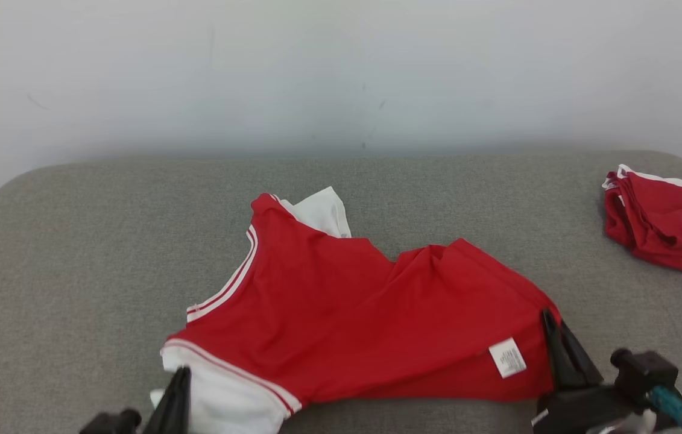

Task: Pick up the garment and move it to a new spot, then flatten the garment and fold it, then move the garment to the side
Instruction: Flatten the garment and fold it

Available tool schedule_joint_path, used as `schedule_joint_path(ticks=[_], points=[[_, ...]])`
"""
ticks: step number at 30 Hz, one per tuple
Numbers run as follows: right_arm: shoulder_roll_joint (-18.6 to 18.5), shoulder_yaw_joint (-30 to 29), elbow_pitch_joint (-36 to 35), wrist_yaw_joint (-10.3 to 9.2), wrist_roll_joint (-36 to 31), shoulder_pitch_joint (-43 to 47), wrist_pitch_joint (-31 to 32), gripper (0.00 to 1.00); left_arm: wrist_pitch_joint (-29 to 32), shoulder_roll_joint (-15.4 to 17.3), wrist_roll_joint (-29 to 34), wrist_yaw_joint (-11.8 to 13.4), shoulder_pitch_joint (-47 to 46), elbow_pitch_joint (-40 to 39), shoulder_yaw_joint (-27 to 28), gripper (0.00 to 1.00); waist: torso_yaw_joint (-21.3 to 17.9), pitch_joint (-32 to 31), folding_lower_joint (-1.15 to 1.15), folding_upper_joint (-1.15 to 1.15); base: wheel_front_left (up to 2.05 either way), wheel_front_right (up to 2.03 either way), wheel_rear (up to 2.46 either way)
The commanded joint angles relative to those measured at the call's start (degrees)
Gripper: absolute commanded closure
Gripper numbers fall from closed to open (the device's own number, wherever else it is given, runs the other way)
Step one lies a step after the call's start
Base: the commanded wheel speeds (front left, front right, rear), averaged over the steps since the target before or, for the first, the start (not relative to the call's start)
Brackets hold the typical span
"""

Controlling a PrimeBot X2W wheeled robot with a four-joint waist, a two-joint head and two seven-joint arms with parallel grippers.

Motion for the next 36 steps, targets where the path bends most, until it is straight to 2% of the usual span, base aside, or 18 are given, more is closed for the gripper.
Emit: schedule_joint_path(ticks=[1, 8, 12, 15, 22, 24, 36], points=[[-0.05, 0.31, -0.48, -0.17, 0.84, -1.3, -0.25, 1.0, -0.16, 0.87, 0.29, 0.1, -1.82, -0.67, -0.4, 1.0, -0.08, 0.02, 0.0, 0.0, 0.0, 0.0, 0.0], [-2.91, 3.74, -1.45, -0.17, 4.18, -14.54, 0.92, 1.0, 3.59, 8.08, -1.65, 0.1, -16.55, -4.67, -5.51, 1.0, -0.94, 3.16, 0.0, 0.0, 0.0, 0.0, 0.0], [-4.54, 3.73, -0.5, -0.17, 7.53, -26.0, 3.38, 1.0, 8.26, 11.78, -6.0, 0.11, -29.24, -5.45, -6.99, 1.0, -1.35, 8.3, 0.0, 0.0, 0.0, 0.0, 0.0], [-5.48, 3.94, 1.16, -0.17, 9.45, -35.11, 5.68, 1.0, 11.38, 13.14, -9.26, 0.11, -39.5, -4.04, -7.58, 1.0, -1.42, 12.53, 0.0, 0.0, 0.0, 0.0, 0.0], [-6.81, 3.65, 5.7, -0.17, 12.42, -56.79, 10.57, 1.0, 16.6, 13.19, -12.87, 0.14, -62.59, 3.48, -5.97, 1.0, -1.84, 22.75, 0.0, 0.0, 0.0, 0.0, 0.0], [-6.96, 3.84, 6.39, -0.17, 12.44, -59.88, 11.25, 1.0, 17.2, 13.32, -12.57, 0.14, -65.69, 4.67, -6.01, 1.0, -1.95, 24.11, 0.0, 0.0, 0.0, 0.0, 0.0], [-7.72, 6.76, 18.31, -0.17, 11.79, -91.66, 13.81, 1.0, 16.19, 12.19, -11.25, 0.12, -98.66, 17.17, -8.4, 1.0, -2.27, 34.25, 0.0, 0.0, 0.0, 0.0, 0.0]])
